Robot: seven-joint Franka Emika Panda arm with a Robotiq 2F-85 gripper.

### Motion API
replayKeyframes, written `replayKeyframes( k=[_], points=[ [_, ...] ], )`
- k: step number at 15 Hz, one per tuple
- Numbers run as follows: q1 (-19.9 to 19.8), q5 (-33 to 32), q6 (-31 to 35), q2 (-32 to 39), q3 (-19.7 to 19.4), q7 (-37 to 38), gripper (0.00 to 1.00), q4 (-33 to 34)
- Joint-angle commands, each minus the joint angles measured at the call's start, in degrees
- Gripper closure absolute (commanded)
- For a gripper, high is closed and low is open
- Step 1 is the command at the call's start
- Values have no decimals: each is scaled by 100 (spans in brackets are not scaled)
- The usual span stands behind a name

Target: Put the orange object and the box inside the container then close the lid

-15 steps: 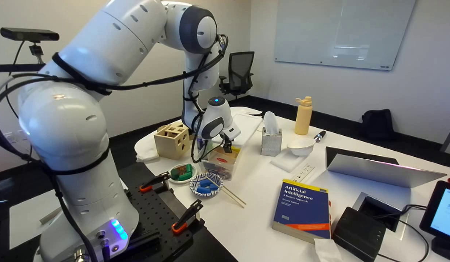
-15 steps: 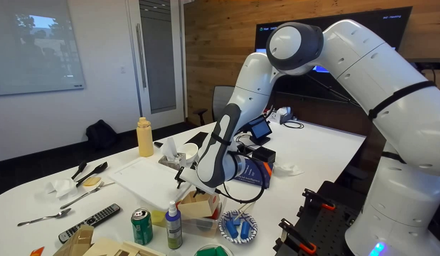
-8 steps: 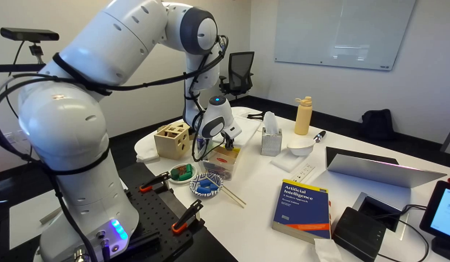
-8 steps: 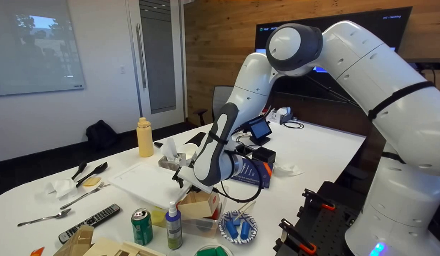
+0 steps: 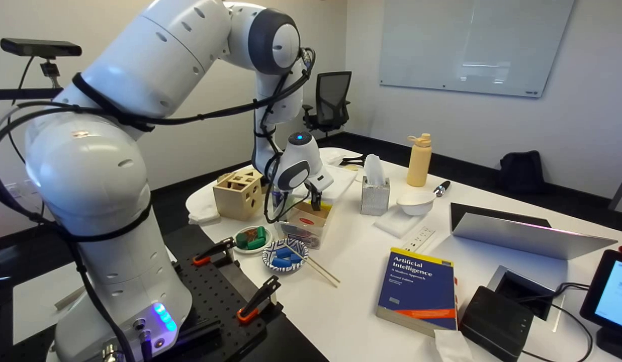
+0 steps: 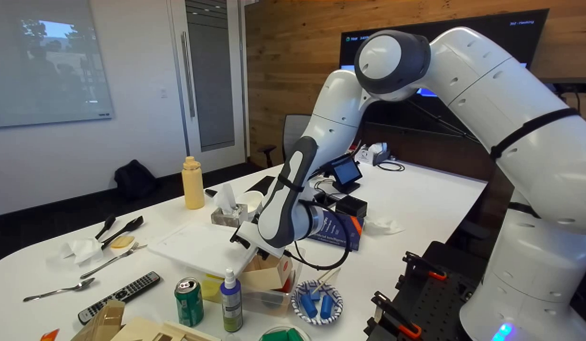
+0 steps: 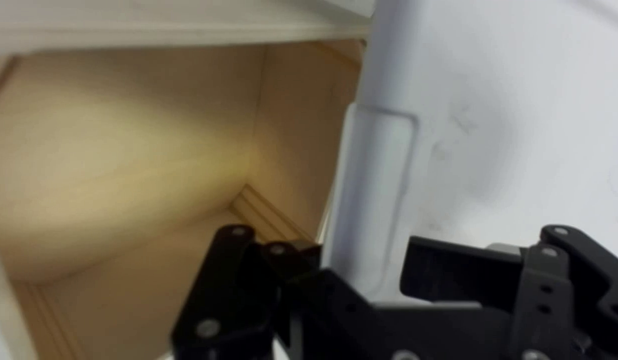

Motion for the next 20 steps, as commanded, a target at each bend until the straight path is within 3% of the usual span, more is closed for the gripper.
replayKeyframes(
  k=[1, 10, 19, 20],
  points=[
    [-42, 270, -10, -603, 120, -288, 100, -754],
    [132, 853, -364, -1830, 17, -93, 100, -2303],
    [-218, 722, -875, -1800, 70, -138, 100, -2443],
    [-258, 725, -938, -1789, 70, -145, 75, -2415]
  ],
)
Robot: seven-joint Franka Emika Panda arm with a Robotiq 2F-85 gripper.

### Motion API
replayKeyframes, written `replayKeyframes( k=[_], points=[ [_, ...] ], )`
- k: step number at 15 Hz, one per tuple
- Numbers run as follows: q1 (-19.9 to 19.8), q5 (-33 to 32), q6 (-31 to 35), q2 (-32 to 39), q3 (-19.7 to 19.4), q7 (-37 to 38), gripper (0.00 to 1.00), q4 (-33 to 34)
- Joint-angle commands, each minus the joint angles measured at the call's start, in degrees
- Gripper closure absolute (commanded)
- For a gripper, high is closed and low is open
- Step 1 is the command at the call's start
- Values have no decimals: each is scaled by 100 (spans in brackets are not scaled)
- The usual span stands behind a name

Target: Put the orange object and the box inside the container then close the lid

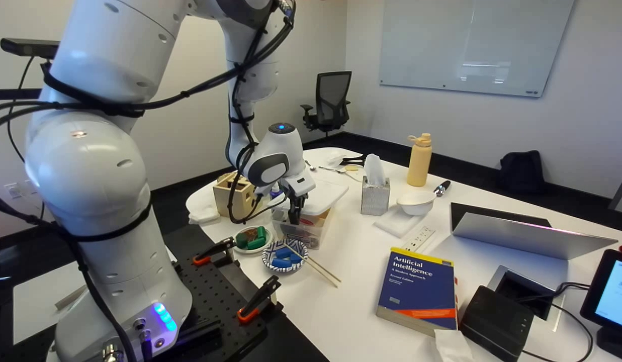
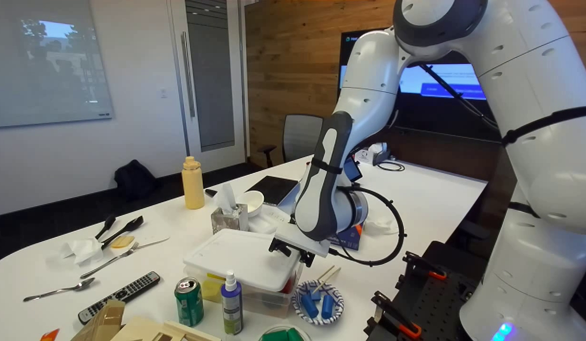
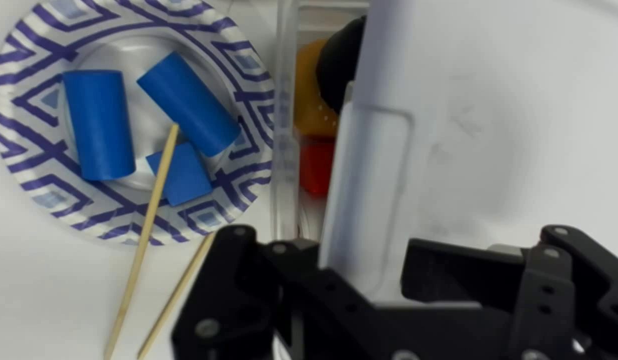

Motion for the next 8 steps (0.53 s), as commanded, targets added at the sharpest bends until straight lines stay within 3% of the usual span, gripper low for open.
replayKeyframes(
  k=[1, 8],
  points=[
    [-247, 15, -552, -90, 71, -155, 74, 13],
    [-382, 115, -1193, -155, 25, -407, 23, 179]
  ],
)
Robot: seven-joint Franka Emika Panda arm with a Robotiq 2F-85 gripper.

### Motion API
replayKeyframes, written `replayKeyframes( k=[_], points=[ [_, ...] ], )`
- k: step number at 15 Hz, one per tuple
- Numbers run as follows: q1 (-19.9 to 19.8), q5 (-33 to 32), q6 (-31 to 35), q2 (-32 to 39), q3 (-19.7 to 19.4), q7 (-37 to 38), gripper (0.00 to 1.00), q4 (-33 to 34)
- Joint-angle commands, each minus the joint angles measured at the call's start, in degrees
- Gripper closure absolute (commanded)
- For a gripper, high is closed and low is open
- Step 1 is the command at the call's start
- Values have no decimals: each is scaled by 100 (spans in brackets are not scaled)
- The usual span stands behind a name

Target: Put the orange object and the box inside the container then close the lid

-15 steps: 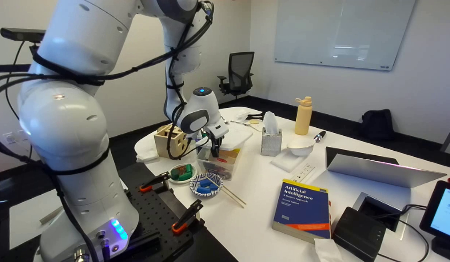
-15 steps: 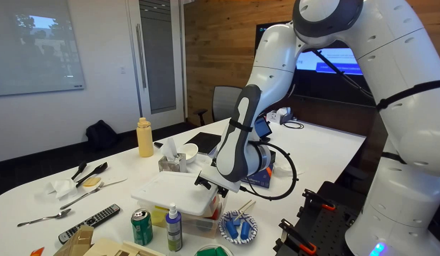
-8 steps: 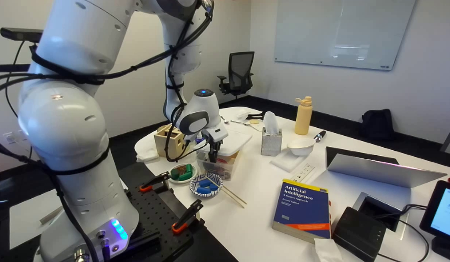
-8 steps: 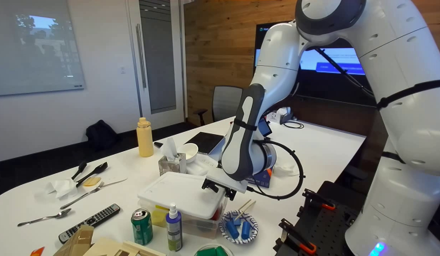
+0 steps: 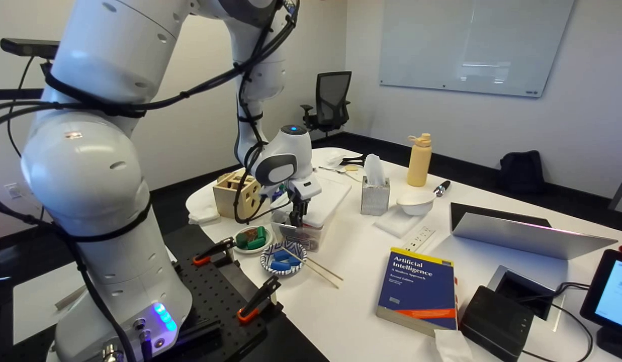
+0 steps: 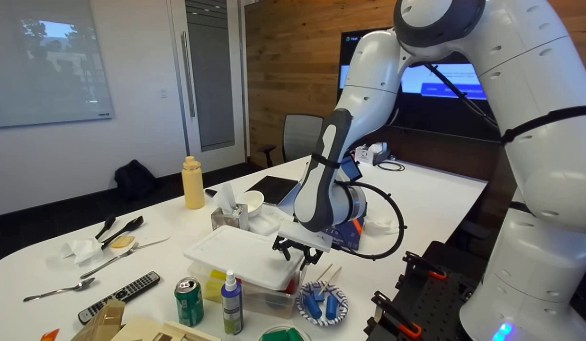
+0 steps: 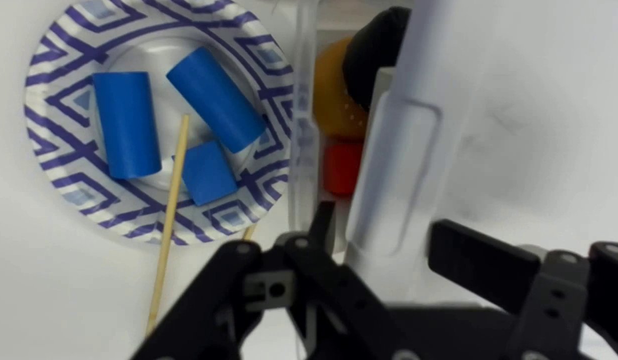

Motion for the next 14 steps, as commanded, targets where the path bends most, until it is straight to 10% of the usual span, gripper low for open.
replayKeyframes(
  k=[1, 3, 14],
  points=[
    [-44, 148, -508, -174, -7, -281, 15, 60],
    [5, 172, -651, -199, -63, -312, 0, 117],
    [1251, -275, -2344, -883, -1398, -333, 0, 533]
  ],
)
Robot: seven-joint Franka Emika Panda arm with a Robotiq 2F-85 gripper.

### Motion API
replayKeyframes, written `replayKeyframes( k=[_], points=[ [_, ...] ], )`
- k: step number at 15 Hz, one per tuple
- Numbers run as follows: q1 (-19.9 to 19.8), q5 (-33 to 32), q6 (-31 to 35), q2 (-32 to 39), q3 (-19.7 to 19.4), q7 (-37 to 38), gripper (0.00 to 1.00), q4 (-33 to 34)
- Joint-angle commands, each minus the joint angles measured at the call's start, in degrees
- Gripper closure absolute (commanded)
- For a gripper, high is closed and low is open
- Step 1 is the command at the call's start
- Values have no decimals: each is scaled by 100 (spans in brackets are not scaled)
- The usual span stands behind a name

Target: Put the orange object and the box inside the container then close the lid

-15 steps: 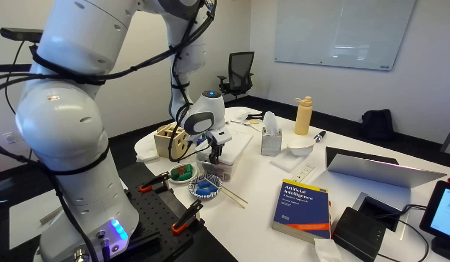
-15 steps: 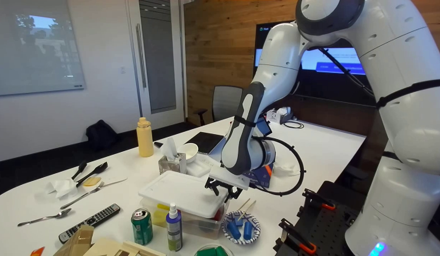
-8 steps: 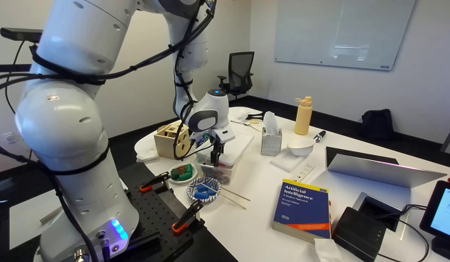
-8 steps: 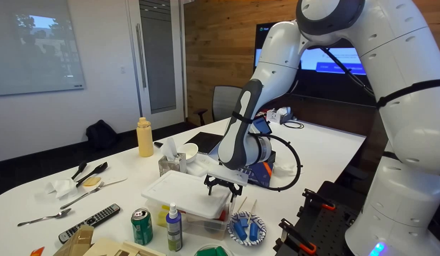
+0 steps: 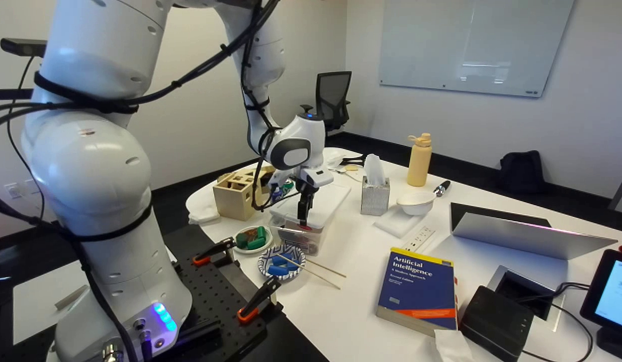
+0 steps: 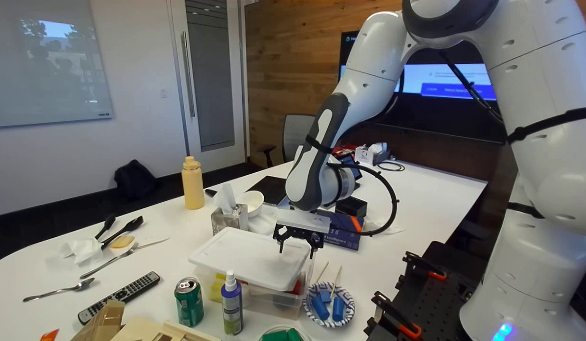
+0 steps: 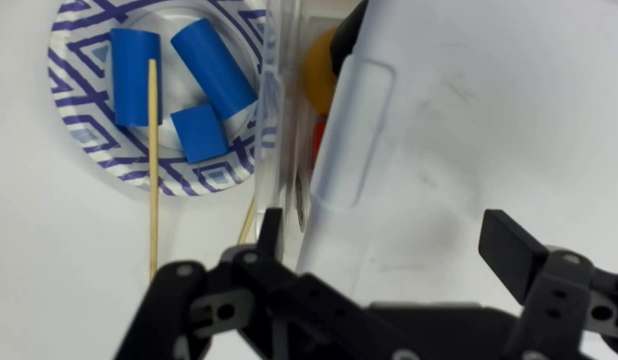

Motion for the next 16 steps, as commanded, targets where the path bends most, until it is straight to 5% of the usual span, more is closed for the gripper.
replayKeyframes(
  k=[1, 16],
  points=[
    [640, -366, -926, -473, -595, 49, 0, 189],
    [772, -534, -1018, 974, -280, -848, 0, 1827]
  ],
)
